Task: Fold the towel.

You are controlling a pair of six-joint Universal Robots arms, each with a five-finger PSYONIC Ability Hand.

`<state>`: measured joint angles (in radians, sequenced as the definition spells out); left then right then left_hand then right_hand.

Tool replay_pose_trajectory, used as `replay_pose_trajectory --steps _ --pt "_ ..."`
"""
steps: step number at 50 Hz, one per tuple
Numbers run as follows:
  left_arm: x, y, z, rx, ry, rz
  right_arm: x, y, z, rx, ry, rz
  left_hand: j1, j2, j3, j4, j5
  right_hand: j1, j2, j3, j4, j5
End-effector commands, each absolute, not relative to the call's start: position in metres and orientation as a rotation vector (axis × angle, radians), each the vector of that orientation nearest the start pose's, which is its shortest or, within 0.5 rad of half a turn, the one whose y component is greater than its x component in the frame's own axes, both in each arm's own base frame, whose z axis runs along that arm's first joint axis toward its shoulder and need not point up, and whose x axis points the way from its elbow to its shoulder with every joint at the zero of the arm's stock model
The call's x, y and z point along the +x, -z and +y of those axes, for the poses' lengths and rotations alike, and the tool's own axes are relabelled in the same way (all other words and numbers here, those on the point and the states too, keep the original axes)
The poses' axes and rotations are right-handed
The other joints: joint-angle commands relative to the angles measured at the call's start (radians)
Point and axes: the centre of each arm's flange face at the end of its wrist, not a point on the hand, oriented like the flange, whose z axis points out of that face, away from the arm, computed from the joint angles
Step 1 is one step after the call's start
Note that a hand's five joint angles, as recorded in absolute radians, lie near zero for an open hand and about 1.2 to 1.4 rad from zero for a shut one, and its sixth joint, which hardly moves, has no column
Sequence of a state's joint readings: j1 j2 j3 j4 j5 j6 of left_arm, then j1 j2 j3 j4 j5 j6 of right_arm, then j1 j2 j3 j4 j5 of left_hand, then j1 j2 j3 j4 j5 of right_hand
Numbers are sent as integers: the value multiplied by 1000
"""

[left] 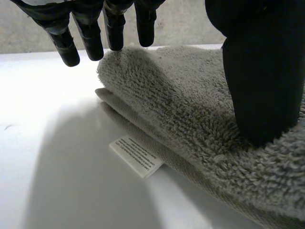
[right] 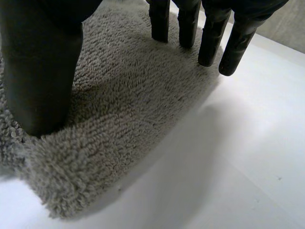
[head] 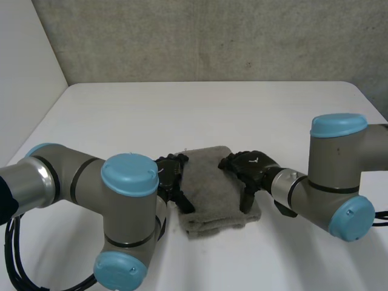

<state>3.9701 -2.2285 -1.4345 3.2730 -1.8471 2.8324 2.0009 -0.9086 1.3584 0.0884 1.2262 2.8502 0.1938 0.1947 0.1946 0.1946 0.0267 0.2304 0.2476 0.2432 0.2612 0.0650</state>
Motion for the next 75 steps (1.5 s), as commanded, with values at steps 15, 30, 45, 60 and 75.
replay_pose_trajectory --steps 15,30,45,60,75 --pt "-320 -253 -227 548 2261 2488 278 -287 -275 -807 1934 1972 -15 -16 -16 -16 -23 -56 -73 -69 -87 -65" --pt "-246 -348 -254 598 2407 2234 238 -340 -281 -546 2201 2063 -15 -16 -16 -16 -23 -56 -73 -69 -87 -65" --pt "-242 -341 -260 530 2414 2330 240 -332 -280 -564 2171 2076 -15 -16 -16 -16 -23 -56 -73 -69 -87 -65" --pt "-242 -333 -261 531 2388 2348 241 -329 -280 -567 2164 2082 -15 -16 -16 -16 -23 -56 -73 -69 -87 -65" --pt "-242 -333 -261 531 2388 2348 241 -328 -278 -568 2157 2088 -15 -16 -16 -16 -23 -56 -73 -69 -87 -65"
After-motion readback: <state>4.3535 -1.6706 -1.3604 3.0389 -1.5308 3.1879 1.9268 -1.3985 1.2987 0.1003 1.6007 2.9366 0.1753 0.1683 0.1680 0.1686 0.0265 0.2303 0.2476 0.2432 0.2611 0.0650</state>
